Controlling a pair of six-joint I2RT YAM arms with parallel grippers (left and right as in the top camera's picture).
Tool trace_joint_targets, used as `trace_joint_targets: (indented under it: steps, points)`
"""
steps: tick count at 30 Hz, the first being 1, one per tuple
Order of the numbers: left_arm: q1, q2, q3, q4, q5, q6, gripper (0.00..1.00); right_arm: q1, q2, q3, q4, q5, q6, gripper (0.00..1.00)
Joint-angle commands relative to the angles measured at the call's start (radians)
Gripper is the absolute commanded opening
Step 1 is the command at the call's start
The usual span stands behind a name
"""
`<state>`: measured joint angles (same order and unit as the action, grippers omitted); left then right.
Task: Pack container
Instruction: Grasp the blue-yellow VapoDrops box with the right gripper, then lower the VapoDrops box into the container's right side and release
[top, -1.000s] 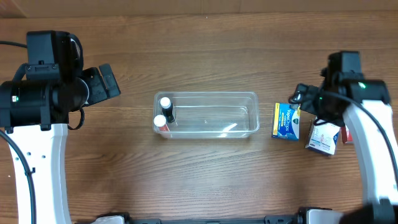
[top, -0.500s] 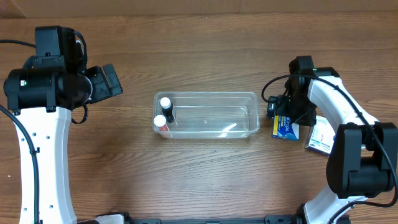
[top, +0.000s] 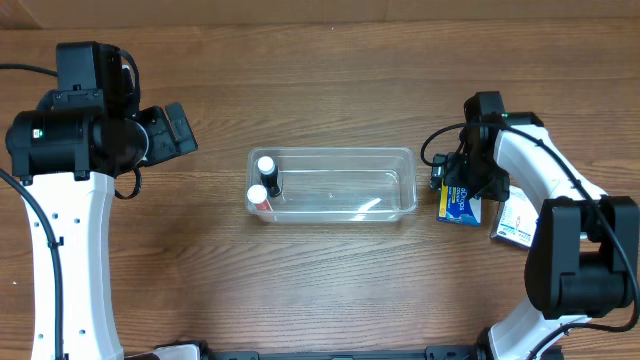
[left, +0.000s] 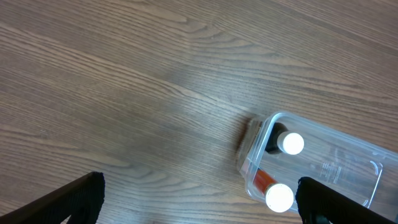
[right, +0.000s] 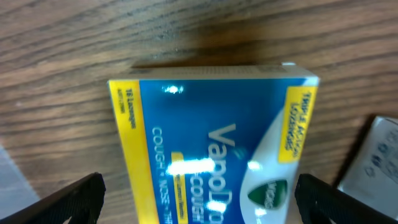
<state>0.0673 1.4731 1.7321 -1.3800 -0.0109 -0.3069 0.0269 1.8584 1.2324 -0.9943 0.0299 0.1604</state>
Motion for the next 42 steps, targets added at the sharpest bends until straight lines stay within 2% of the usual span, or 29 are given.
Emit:
trace_joint_targets:
  steps: [1,6,10,16,21,23,26,29,34,38,42]
  points:
    - [0.004,0.005,-0.011,0.003,0.012,0.016,1.00,-0.003,0.008,-0.064,0.053,0.006,-0.001,1.00]
    - [0.004,0.005,-0.011,-0.004,0.012,0.016,1.00,-0.003,0.008,-0.104,0.105,0.006,-0.001,1.00]
    - [0.004,0.005,-0.011,-0.004,0.011,0.016,1.00,-0.003,0.008,-0.104,0.113,0.006,-0.001,0.84]
    - [0.004,0.005,-0.010,-0.004,0.011,0.016,1.00,-0.003,0.007,-0.076,0.097,0.006,0.000,0.73]
    - [0.004,0.005,-0.010,-0.003,0.011,0.016,1.00,0.005,-0.034,0.119,-0.093,0.006,0.026,0.73]
    - [0.004,0.005,-0.010,-0.004,0.011,0.015,1.00,0.025,-0.092,0.226,-0.190,0.006,0.026,0.73]
    - [0.004,0.005,-0.011,-0.004,0.011,0.015,1.00,0.097,-0.224,0.316,-0.249,0.000,0.031,0.73]
    - [0.004,0.005,-0.010,-0.004,0.011,0.015,1.00,0.230,-0.327,0.317,-0.257,-0.006,0.147,0.73]
    - [0.004,0.005,-0.011,-0.007,0.011,0.016,1.00,0.418,-0.283,0.237,-0.169,-0.001,0.292,0.74]
    - [0.004,0.005,-0.011,-0.010,0.011,0.015,1.00,0.426,-0.240,0.101,-0.047,-0.001,0.315,0.75]
    - [0.004,0.005,-0.010,-0.010,0.011,0.015,1.00,0.426,-0.161,0.064,0.011,-0.002,0.300,0.75]
